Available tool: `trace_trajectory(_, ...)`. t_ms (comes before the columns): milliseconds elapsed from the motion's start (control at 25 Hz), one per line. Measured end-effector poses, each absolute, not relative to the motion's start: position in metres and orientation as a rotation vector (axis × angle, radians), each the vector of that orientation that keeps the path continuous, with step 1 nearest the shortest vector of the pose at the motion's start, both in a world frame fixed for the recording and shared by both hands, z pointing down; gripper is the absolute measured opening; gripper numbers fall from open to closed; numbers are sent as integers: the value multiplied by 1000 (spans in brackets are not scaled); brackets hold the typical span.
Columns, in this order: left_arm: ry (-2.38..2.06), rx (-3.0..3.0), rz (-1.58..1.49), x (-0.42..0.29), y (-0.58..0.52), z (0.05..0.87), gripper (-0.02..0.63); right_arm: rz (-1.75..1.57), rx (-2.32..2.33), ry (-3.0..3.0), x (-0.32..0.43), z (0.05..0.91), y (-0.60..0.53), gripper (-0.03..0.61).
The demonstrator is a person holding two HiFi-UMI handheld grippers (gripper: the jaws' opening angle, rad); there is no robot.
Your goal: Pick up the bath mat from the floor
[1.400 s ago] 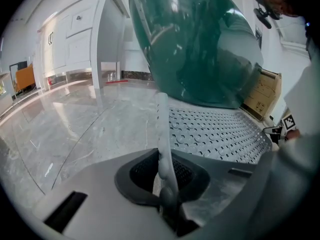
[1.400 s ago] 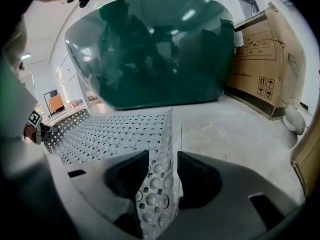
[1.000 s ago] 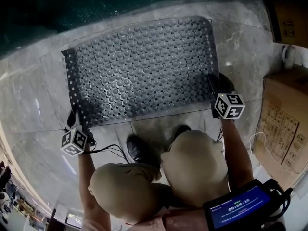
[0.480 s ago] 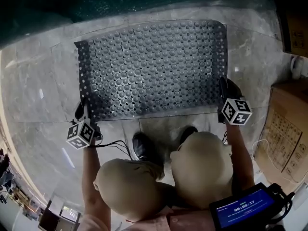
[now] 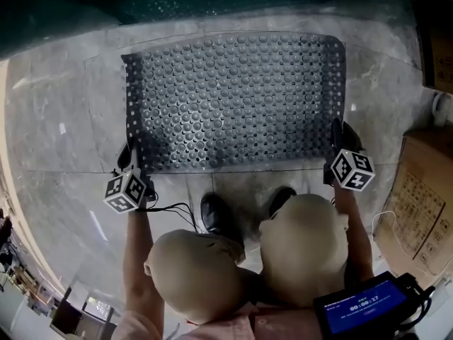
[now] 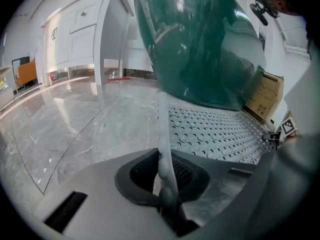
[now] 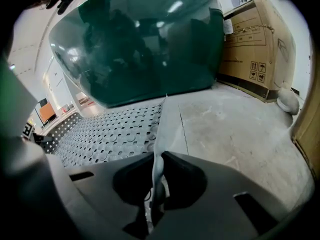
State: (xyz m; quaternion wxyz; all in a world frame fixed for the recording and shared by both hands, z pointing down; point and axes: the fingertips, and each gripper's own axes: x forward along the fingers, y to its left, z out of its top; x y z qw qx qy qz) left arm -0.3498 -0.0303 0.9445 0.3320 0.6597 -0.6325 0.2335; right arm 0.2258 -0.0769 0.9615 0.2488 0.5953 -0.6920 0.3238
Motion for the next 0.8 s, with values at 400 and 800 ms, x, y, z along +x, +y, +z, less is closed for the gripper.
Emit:
trace_trajectory(400,-1653,1722,608,-352,-29,945,38,862,1618,-1889,224,957,-76,32)
trace_trajectory(800,-1649,1716,586,-343,-29,939,38,828,1623,-1890,221,944,-78,28)
